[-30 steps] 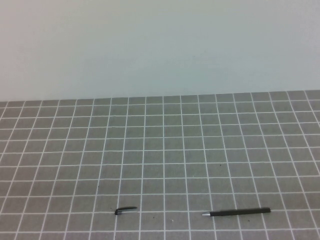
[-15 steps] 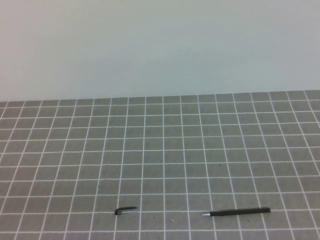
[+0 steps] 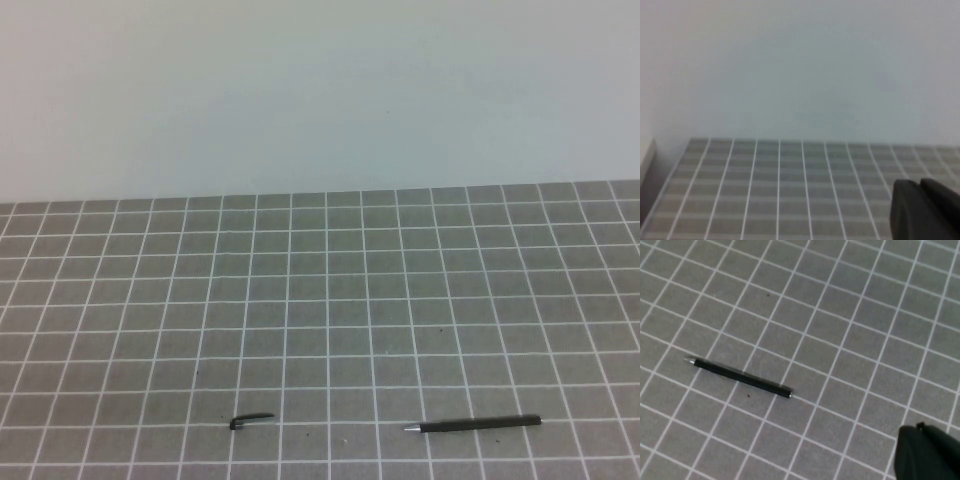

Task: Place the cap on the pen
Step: 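Pick up the pen and its cap, cap the pen, and set it down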

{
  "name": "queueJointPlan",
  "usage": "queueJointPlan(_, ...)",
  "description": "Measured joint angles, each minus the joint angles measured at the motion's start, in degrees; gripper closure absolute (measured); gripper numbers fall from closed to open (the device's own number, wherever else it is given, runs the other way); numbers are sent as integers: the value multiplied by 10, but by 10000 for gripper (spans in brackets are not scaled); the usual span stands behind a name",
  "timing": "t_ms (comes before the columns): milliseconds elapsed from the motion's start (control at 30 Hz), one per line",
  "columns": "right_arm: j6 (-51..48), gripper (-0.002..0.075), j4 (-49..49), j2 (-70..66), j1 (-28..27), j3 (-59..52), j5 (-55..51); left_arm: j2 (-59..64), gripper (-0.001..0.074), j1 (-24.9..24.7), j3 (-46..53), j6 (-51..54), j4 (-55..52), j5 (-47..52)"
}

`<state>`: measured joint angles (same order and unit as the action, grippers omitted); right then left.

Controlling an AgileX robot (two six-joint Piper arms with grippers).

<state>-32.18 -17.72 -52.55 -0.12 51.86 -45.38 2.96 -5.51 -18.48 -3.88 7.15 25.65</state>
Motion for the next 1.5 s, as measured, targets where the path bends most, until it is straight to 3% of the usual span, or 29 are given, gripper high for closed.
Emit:
queueJointPlan(267,-126,722,-2,-149,19,66,-44,169,737,0,-21,2,7,28)
queueJointPlan(400,-209,722,-3,-207,66,65,-41,220,737,0,-28,67,82,33)
queueJointPlan(567,-242,722,-2,-292,125,65,-68,243,737,0,-28,190,191,55)
queueJointPlan(800,-251,720,66,-396,195,72,-16,245,737,0,-28,243,230,68)
queueJointPlan(933,-249,624,81,-435,208,92,-43,245,737,0,-28,248,232,72)
queueJointPlan(1067,-247,402,79,-462,216,117,-60,245,737,0,-28,248,232,72)
queueJointPlan(1133,-247,336,97,-465,222,128,-56,245,737,0,-28,248,232,72)
queueJointPlan(1500,-249,379,156,-496,249,138,-27,245,737,0,-27,254,239,68)
